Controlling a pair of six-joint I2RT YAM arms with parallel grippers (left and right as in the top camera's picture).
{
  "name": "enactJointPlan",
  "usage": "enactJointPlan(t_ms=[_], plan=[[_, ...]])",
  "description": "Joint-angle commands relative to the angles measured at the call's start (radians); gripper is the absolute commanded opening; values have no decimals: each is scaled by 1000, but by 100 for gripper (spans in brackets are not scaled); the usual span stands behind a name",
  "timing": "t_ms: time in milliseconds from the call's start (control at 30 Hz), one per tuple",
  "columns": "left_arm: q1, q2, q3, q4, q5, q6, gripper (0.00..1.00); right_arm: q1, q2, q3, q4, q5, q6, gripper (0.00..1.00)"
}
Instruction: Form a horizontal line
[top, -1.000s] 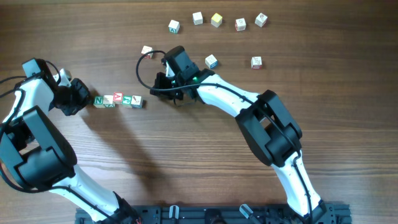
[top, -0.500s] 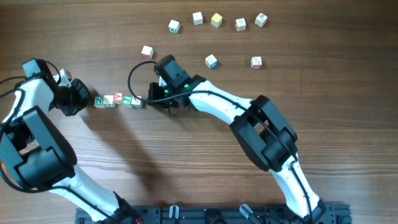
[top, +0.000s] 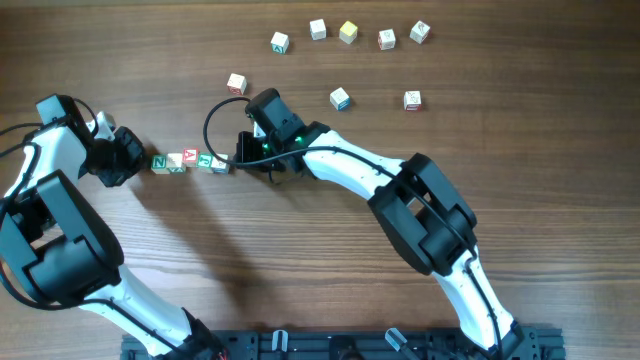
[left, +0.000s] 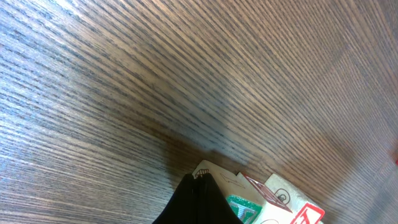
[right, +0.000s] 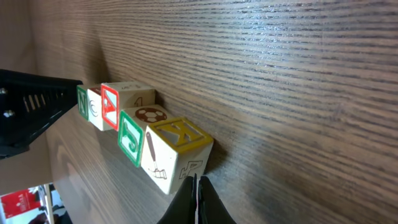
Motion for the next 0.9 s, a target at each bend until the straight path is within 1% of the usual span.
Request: enactJointPlan(t_ms=[0,667,867], plan=[[-3,13,-11,-1,-10,20,4,3,39,2,18,18,-19,4],[-3,13,-11,-1,-10,20,4,20,50,2,86,18,-17,5],[-3,13,-11,-1,-10,20,4,20,71,2,97,18,9,5]])
